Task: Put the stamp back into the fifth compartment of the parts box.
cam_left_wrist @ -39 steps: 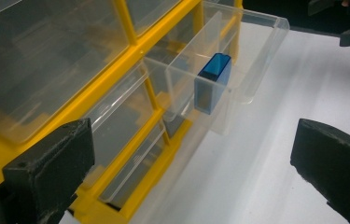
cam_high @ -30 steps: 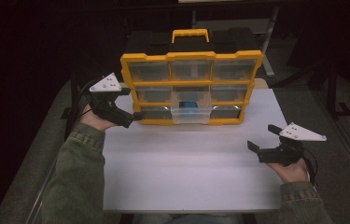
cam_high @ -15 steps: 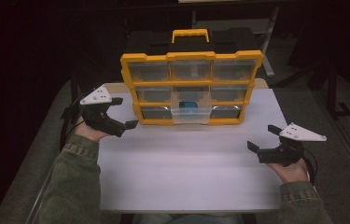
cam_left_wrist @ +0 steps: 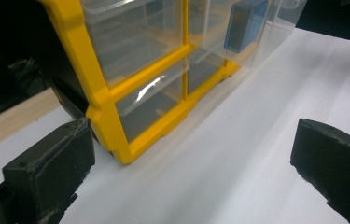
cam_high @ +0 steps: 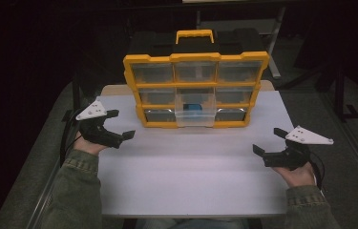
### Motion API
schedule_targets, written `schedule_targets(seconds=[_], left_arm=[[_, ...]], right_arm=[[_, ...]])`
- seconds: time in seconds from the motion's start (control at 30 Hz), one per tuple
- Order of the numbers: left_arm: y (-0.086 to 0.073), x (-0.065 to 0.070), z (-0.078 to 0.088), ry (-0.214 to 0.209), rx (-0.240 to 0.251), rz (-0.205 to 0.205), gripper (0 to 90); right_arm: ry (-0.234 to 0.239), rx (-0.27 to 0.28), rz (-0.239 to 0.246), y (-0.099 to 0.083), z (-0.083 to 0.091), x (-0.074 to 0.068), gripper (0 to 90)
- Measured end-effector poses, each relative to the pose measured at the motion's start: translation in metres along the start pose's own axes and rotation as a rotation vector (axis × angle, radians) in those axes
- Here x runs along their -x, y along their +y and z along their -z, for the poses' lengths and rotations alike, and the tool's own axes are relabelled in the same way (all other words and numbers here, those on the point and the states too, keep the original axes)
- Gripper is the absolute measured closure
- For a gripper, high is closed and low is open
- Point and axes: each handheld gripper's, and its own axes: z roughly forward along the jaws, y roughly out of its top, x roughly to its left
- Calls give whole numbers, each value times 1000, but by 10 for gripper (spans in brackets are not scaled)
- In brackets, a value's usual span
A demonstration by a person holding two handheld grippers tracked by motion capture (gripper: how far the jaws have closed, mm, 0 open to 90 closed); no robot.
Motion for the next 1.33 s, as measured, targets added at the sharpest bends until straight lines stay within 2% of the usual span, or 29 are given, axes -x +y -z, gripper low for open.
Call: schedule_targets(seconds=[0.27,0.7,0.9,1.1,1.2,1.33], left_arm=[[-18,-2,0,2,5,32,0],[-46,-5,16,69,54,92,0],[-61,-3,24,115,88,119,0],[-81,-7,32,140,131,185,0],[-85,-9,37,158,162,207,0],[-85,-7,41,168,184,207,0]], right_arm=[[3,-1,-2,0,0,-1,0],[8,7,-11,-1,1,-1,0],[10,2,-11,-1,0,-1,0],[16,-2,-11,-2,-1,-2,0],[17,-1,-9,-2,-1,-2,0],[16,0,-13,-2,-1,-1,0]])
